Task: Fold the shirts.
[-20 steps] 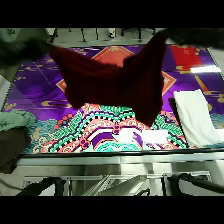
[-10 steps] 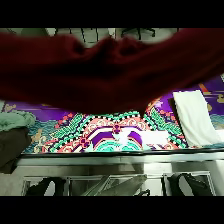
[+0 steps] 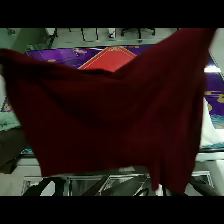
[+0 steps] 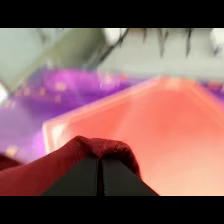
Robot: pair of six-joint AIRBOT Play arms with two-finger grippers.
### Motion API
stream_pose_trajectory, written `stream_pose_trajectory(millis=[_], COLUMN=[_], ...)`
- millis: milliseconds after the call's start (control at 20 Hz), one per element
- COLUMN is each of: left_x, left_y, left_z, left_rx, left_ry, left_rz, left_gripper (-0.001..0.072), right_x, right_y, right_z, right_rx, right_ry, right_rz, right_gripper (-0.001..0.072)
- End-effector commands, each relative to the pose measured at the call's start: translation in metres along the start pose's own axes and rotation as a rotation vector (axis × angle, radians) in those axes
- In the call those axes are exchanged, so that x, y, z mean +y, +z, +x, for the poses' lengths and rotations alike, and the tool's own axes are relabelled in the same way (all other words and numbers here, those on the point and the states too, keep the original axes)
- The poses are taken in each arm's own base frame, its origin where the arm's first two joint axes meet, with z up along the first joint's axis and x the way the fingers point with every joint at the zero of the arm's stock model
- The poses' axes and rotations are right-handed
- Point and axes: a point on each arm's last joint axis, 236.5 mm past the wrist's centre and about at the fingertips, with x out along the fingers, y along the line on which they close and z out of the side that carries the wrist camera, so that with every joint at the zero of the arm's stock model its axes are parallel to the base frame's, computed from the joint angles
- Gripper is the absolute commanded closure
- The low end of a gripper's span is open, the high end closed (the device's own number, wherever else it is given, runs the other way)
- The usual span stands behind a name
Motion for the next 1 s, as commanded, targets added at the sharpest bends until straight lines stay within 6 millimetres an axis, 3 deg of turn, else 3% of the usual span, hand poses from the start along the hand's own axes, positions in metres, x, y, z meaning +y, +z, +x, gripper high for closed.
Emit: stream_pose_trajectory(millis=[0, 50, 150, 250, 350, 500, 550, 600, 650, 700, 850, 950], left_x=[0.071, 0.095, 0.138, 0.168, 0.180, 0.186, 0.183, 0.181, 0.178, 0.176, 0.174, 0.180], left_y=[-0.098, -0.128, -0.191, -0.234, -0.250, -0.229, -0.218, -0.203, -0.190, -0.176, -0.132, -0.114], left_z=[0.145, 0.182, 0.245, 0.291, 0.327, 0.353, 0.355, 0.354, 0.348, 0.339, 0.288, 0.239], left_rx=[0.337, 0.415, 0.573, 0.686, 0.726, 0.668, 0.645, 0.618, 0.599, 0.581, 0.541, 0.551], left_ry=[0.041, 0.069, 0.102, 0.105, 0.073, 0.052, 0.044, 0.039, 0.034, 0.033, 0.039, 0.055], left_rz=[-0.091, -0.123, -0.202, -0.260, -0.293, -0.266, -0.252, -0.237, -0.228, -0.227, -0.220, -0.239], left_gripper=[0.0695, 0.0695, 0.0695, 0.0695, 0.0695, 0.0695, 0.0694, 0.0645, 0.0259, 0.0018, 0.0002, 0.0002], right_x=[-0.072, -0.100, -0.147, -0.175, -0.199, -0.221, -0.226, -0.231, -0.233, -0.233, -0.224, -0.215], right_y=[-0.141, -0.182, -0.249, -0.289, -0.303, -0.295, -0.289, -0.283, -0.278, -0.273, -0.267, -0.281], right_z=[0.123, 0.152, 0.191, 0.215, 0.225, 0.223, 0.219, 0.214, 0.206, 0.195, 0.144, 0.100], right_rx=[0.319, 0.368, 0.441, 0.469, 0.444, 0.394, 0.384, 0.379, 0.385, 0.404, 0.501, 0.631], right_ry=[-0.027, -0.069, -0.143, -0.171, -0.215, -0.258, -0.262, -0.261, -0.252, -0.233, -0.167, -0.148], right_rz=[0.185, 0.256, 0.411, 0.512, 0.551, 0.555, 0.557, 0.562, 0.571, 0.586, 0.610, 0.621], right_gripper=[0.0689, 0.0688, 0.0688, 0.0688, 0.0688, 0.0682, 0.0572, 0.0357, 0.0271, 0.0272, 0.0273, 0.0273])
